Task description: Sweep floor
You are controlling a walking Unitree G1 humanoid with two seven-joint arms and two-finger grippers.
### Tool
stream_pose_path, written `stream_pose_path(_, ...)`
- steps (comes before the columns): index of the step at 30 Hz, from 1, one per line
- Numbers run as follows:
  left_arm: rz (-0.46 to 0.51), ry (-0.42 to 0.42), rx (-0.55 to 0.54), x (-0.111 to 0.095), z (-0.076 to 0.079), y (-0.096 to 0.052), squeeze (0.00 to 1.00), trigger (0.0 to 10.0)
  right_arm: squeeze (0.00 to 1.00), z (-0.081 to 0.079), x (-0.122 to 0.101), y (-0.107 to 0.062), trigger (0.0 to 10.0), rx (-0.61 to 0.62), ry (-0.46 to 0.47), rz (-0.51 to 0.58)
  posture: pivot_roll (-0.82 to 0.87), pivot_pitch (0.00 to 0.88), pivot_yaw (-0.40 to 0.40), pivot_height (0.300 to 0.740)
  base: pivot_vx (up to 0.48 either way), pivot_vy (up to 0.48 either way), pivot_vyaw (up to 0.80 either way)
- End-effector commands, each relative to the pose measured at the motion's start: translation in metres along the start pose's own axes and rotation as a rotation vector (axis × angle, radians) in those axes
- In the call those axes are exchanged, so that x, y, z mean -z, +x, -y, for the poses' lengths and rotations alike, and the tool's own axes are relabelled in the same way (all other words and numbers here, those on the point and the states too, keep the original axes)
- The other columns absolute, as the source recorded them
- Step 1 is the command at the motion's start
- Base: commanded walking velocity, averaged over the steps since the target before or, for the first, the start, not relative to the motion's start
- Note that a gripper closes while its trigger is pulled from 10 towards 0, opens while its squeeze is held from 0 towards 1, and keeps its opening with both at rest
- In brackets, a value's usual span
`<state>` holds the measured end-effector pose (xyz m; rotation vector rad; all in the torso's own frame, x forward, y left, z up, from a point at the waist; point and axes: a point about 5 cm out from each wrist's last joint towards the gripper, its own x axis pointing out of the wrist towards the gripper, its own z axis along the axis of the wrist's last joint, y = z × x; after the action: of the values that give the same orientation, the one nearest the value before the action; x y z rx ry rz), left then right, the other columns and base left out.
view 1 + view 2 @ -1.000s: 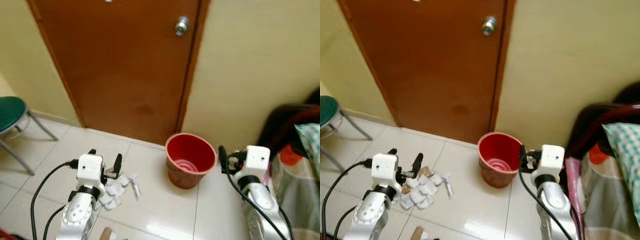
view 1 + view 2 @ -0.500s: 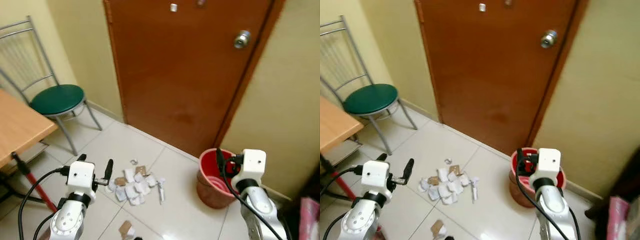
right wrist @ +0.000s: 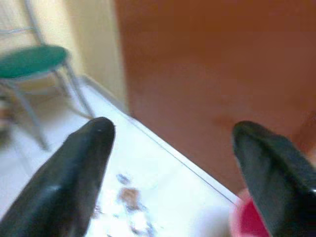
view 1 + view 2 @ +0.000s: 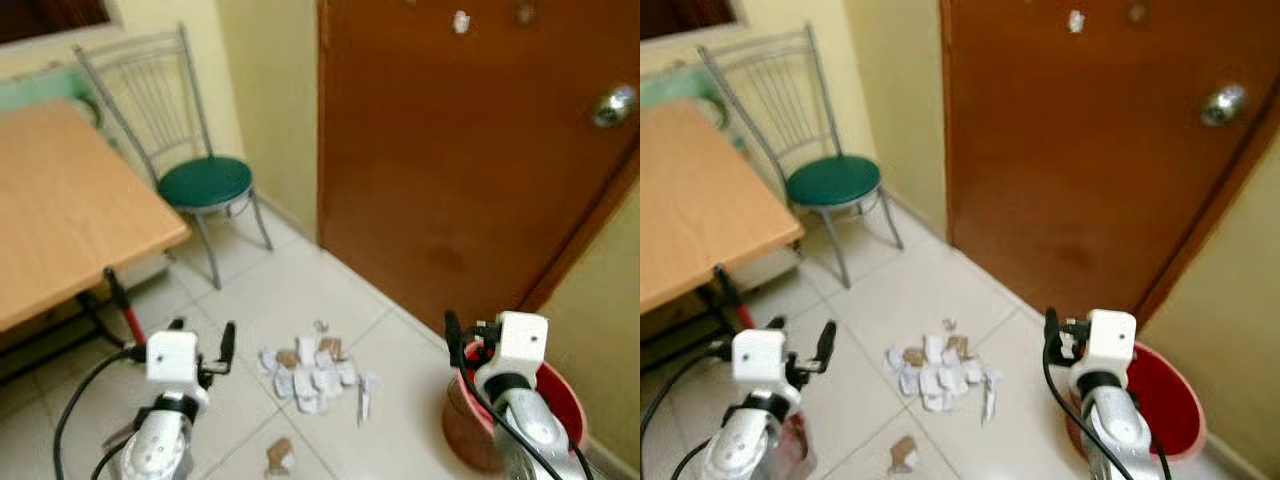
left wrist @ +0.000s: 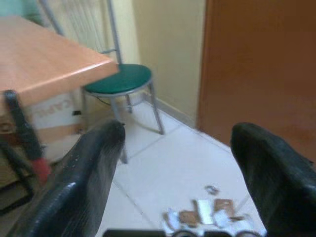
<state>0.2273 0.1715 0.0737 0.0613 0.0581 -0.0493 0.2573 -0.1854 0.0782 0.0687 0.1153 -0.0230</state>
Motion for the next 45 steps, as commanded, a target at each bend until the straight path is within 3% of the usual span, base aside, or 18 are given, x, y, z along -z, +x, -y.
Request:
stream_pose_path(1, 0.0, -0.008, 0.01, -0.001, 0.001, 0.001, 0.0, 0.0, 0.0, 0.004, 0.002, -0.003, 0.0, 0.009, -0.004, -0.006, 0.05, 0.045, -0.015, 0.74, 0.0, 0.0, 0.56)
stream_pose_path(5, 0.02, -0.005, -0.006, -0.009, -0.002, 0.008, 0.0, 0.0, 0.0, 0.011, -0.001, -0.001, 0.0, 0.051, -0.005, 0.004, 0.04, 0.051, -0.011, 0.74, 0.0, 0.0, 0.54)
stream_pose_path(13, 0.011, -0.025, -0.005, -0.007, -0.003, 0.005, 0.0, 0.0, 0.0, 0.016, 0.001, -0.007, 0.0, 0.069, -0.018, 0.0, 0.04, 0.055, -0.007, 0.74, 0.0, 0.0, 0.5)
stream_pose_path(14, 0.003, -0.016, -0.007, -0.005, -0.002, 0.003, 0.0, 2.8, 0.0, 0.016, 0.003, -0.008, 0.3, 0.076, -0.021, -0.007, 0.03, 0.054, -0.01, 0.74, 0.0, 0.0, 0.0)
stream_pose_path(15, -0.01, -0.021, -0.003, -0.003, -0.001, 0.001, 0.0, 8.0, 0.0, 0.017, 0.004, -0.009, 2.4, 0.086, -0.025, -0.015, 0.03, 0.052, -0.009, 0.74, 0.0, 0.0, 0.0)
stream_pose_path(16, -0.019, -0.082, 0.007, -0.002, 0.0, -0.003, 0.0, 10.0, 0.0, 0.017, 0.005, -0.011, 7.0, 0.094, -0.029, -0.016, 0.03, 0.038, -0.011, 0.74, 0.0, 0.0, 0.0)
stream_pose_path(17, -0.013, -0.098, 0.013, -0.003, 0.001, -0.003, 0.12, 10.0, 0.0, 0.016, 0.003, -0.012, 10.0, 0.085, -0.028, -0.008, 0.03, 0.034, -0.012, 0.74, 0.0, 0.0, 0.0)
stream_pose_path(18, -0.005, -0.083, 0.007, -0.004, 0.0, -0.004, 0.64, 10.0, 0.0, 0.016, 0.003, -0.013, 10.0, 0.075, -0.028, 0.0, 0.03, 0.026, -0.015, 0.74, 0.0, 0.0, 0.0)
stream_pose_path(19, 0.0, -0.067, 0.002, -0.004, -0.001, -0.005, 1.0, 10.0, 0.02, 0.016, 0.002, -0.014, 10.0, 0.069, -0.028, 0.005, 0.04, 0.019, -0.019, 0.74, 0.0, 0.0, 0.0)
stream_pose_path(20, 0.005, -0.064, -0.001, -0.004, -0.002, -0.006, 1.0, 10.0, 1.0, 0.017, 0.003, -0.014, 10.0, 0.08, -0.018, 0.003, 0.04, 0.017, -0.021, 0.74, 0.0, 0.0, 0.0)
stream_pose_path(30, -0.007, -0.117, 0.029, -0.001, 0.01, -0.001, 1.0, 10.0, 1.0, 0.012, 0.01, -0.01, 10.0, 0.083, 0.042, -0.004, 0.04, 0.033, -0.003, 0.74, 0.0, 0.0, 0.0)
stream_pose_path(45, -0.038, -0.105, 0.005, -0.002, 0.007, 0.005, 1.0, 10.0, 1.0, 0.01, 0.001, -0.002, 10.0, 0.064, 0.065, 0.024, 0.04, 0.074, -0.002, 0.74, 0.0, 0.019, 0.0)
